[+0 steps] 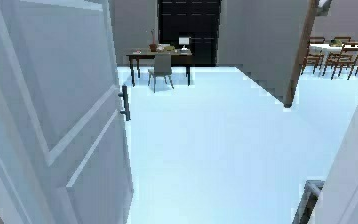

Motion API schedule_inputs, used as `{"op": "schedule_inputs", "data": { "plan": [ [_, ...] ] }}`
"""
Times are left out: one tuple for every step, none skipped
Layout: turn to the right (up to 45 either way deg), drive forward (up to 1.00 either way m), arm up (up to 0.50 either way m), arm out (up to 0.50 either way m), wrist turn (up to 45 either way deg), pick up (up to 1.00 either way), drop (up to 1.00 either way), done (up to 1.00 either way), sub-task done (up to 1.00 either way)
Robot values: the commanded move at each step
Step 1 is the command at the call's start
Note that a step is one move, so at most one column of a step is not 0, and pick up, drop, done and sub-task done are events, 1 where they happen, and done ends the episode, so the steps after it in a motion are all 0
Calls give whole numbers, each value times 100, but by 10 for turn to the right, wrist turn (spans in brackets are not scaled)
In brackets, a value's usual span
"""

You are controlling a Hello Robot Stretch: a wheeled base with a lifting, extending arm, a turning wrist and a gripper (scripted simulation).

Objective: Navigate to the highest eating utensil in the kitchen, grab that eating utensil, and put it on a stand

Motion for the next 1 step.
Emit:
{"op": "schedule_inputs", "data": {
  "plan": [
    [0, 60, 0, 0, 0, 0, 0, 0, 0]
  ]
}}
